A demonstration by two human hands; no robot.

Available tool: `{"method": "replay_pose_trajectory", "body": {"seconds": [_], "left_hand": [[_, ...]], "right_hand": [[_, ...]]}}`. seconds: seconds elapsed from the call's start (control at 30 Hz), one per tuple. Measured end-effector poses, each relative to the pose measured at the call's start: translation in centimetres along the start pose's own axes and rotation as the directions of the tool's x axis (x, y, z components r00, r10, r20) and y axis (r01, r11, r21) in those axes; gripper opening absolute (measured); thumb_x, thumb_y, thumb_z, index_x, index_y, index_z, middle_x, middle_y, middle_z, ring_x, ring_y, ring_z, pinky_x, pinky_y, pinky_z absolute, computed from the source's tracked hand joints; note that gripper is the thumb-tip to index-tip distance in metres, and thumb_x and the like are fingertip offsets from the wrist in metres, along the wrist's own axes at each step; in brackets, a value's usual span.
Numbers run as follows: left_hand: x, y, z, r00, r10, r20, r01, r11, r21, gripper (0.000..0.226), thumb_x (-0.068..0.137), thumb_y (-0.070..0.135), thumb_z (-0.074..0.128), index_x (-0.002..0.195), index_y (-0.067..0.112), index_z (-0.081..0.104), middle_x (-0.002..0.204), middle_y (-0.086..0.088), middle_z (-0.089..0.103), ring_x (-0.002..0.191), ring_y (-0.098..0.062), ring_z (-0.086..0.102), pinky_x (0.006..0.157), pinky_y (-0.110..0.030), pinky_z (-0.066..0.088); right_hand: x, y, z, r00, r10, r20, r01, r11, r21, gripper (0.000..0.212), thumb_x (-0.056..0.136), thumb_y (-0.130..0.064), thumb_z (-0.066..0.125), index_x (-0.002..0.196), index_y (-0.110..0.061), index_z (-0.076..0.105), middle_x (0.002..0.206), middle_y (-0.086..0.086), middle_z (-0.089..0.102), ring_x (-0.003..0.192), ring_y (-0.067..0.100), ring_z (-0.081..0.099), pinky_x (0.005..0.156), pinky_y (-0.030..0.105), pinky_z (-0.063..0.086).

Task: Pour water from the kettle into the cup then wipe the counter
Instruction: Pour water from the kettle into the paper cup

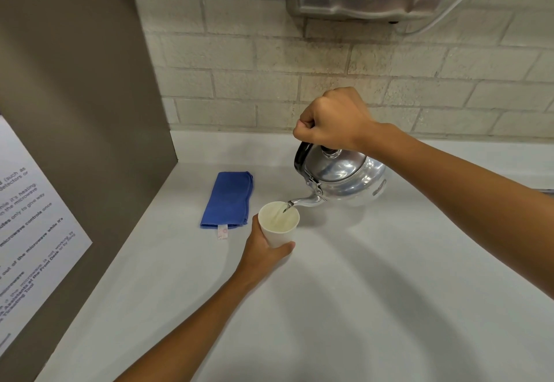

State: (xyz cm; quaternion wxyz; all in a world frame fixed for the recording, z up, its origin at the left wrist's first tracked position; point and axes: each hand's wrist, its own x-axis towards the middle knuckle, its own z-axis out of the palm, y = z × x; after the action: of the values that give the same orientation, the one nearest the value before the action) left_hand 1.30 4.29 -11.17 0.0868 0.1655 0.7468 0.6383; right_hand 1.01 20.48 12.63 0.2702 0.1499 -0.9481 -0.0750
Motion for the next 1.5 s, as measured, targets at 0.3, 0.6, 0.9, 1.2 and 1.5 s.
{"method": "replay_pose_trajectory", "body": {"seconds": [0.3,0.6,0.9,1.2,1.5], "left_hand": [[0.1,-0.1,0.0,1.0,0.006,-0.007,-0.006,1.0,0.004,0.072,0.066,0.013,0.079,0.114,0.035,0.029,0.104,0.02,0.045,0.095,-0.004,0.048,0.066,0.003,0.041],[0.2,-0.2,0.1,1.0,0.008,-0.013,-0.007,1.0,0.016,0.072,0.066,0.014,0.079,0.114,0.034,0.029,0.104,0.019,0.046,0.097,-0.006,0.048,0.067,-0.006,0.041],[0.1,0.0,0.0,1.0,0.001,-0.009,-0.001,1.0,0.006,0.072,0.067,0.012,0.079,0.114,0.034,0.029,0.103,0.019,0.046,0.094,-0.003,0.048,0.065,-0.005,0.043],[0.1,-0.1,0.1,1.0,0.001,-0.008,-0.001,1.0,-0.004,0.073,0.067,0.012,0.079,0.116,0.033,0.028,0.109,0.011,0.046,0.1,-0.011,0.048,0.072,-0.008,0.039],[0.2,-0.1,0.2,1.0,0.007,-0.007,-0.007,1.0,-0.003,0.074,0.066,0.013,0.079,0.117,0.032,0.029,0.114,0.005,0.046,0.104,-0.014,0.048,0.072,-0.009,0.04]], "right_hand": [[0.3,-0.1,0.0,1.0,-0.021,-0.001,0.021,1.0,-0.021,0.041,0.069,-0.017,0.048,0.041,-0.017,0.019,0.039,-0.004,0.011,0.041,0.013,0.007,0.046,0.021,0.012],[0.3,-0.2,-0.5,0.999,-0.039,-0.004,0.039,0.998,-0.047,0.04,0.068,-0.017,0.048,0.043,-0.017,0.018,0.041,-0.004,0.009,0.043,0.015,0.007,0.047,0.021,0.01],[0.3,-0.1,-0.7,0.999,-0.053,0.009,0.053,0.997,-0.057,0.038,0.068,-0.018,0.047,0.043,-0.017,0.019,0.041,-0.003,0.011,0.043,0.015,0.007,0.047,0.022,0.01],[0.3,0.0,-0.8,0.997,-0.078,0.0,0.078,0.996,-0.052,0.034,0.066,-0.02,0.043,0.042,-0.018,0.02,0.04,-0.006,0.01,0.042,0.012,0.006,0.046,0.021,0.009],[0.5,0.0,-0.9,0.997,-0.081,0.005,0.081,0.995,-0.061,0.037,0.067,-0.019,0.045,0.041,-0.018,0.018,0.04,-0.006,0.01,0.042,0.013,0.006,0.047,0.021,0.01]]}}
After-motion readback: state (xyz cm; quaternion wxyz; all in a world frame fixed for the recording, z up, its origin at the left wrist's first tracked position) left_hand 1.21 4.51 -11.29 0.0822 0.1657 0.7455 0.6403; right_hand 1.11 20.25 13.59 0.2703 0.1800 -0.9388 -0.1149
